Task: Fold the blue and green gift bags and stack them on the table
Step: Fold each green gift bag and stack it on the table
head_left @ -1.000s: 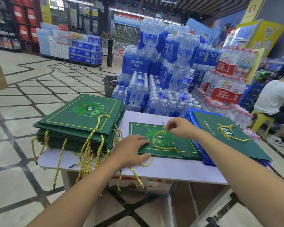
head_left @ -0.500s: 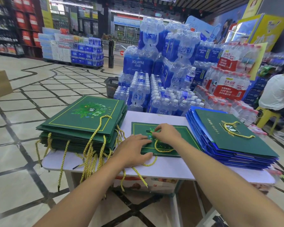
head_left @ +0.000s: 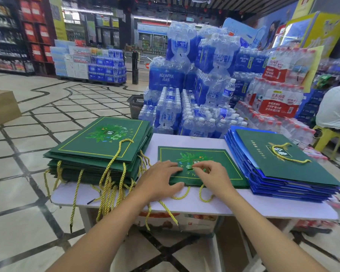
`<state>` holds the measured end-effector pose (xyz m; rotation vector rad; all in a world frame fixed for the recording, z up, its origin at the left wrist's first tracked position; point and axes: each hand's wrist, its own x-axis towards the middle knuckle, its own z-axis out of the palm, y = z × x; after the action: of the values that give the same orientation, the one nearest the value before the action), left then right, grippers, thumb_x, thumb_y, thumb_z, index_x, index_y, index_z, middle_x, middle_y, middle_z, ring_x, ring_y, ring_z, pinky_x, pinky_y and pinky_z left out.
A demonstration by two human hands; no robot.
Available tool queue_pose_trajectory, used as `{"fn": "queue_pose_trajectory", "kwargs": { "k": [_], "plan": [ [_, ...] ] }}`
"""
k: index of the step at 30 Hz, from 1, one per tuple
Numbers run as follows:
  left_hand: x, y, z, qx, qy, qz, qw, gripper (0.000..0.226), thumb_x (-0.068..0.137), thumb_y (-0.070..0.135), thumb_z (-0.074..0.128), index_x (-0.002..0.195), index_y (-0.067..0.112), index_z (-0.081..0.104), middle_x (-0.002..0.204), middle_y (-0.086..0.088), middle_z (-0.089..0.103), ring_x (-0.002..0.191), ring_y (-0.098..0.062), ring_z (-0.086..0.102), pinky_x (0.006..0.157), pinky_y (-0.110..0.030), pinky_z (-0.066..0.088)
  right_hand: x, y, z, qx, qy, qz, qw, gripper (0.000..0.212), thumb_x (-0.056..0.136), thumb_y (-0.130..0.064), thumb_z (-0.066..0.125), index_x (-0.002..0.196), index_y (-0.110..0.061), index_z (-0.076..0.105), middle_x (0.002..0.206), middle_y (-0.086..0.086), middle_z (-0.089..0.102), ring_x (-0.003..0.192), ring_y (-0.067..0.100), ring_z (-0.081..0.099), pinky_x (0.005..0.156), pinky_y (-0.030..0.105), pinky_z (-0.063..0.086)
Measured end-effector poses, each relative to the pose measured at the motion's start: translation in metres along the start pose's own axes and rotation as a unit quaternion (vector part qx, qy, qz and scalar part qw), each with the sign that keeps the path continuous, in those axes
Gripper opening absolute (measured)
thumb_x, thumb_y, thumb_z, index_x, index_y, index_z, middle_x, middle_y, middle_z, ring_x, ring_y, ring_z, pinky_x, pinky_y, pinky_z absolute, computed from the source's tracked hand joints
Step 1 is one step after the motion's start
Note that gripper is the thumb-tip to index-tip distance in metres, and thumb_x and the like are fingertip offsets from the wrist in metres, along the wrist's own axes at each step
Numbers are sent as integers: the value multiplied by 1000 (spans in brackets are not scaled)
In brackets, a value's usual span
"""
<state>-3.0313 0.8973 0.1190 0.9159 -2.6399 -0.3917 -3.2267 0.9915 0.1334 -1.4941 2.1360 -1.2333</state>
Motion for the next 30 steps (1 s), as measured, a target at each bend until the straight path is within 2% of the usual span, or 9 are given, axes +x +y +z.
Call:
{"fn": "queue_pose_trajectory", "kwargs": {
  "k": [3, 9, 18, 24, 30],
  "plan": [
    [-1, 0, 1, -6, 5, 0, 1000, 62, 95, 62, 54, 152, 38, 47, 161, 18, 37, 153, -7, 23, 125, -37, 18, -12, 7, 6, -39, -9, -61, 997, 11, 93, -25, 72, 98, -33, 78, 94, -15, 68, 83, -3, 57, 70, 13, 39],
    [2, -3, 3, -8, 17, 5, 1000, 60, 94, 59, 56, 150, 38, 50, 160, 19, 39, 152, -5, 24, 127, -35, 15, -10, 12, 7, -30, 14, -77, 996, 14, 88, -14, 68, 82, -26, 71, 85, -6, 67, 76, 2, 58, 65, 11, 41],
    [2, -7, 7, -2, 7, 11, 1000, 57, 95, 56, 57, 149, 38, 50, 161, 17, 38, 152, -6, 25, 127, -36, 13, -10, 18, 12, -84, -5, -110, 990, 9, 94, -18, 66, 88, -24, 71, 83, -13, 60, 78, -1, 54, 68, 9, 36],
    [1, -5, 5, -3, 4, 15, 1000, 55, 98, 54, 55, 150, 38, 49, 161, 16, 38, 152, -7, 25, 128, -36, 12, -10, 17, 12, -91, -16, -128, 988, 10, 97, -21, 65, 95, -21, 75, 83, -14, 56, 76, -2, 52, 66, 9, 35],
    [1, -4, 4, -2, -5, 14, 1000, 52, 101, 52, 53, 151, 38, 49, 163, 15, 36, 153, -6, 22, 127, -36, 11, -11, 17, 13, -75, -7, -126, 989, 12, 98, -24, 66, 106, -25, 75, 87, -16, 58, 76, -6, 53, 66, 8, 36]
  ]
}}
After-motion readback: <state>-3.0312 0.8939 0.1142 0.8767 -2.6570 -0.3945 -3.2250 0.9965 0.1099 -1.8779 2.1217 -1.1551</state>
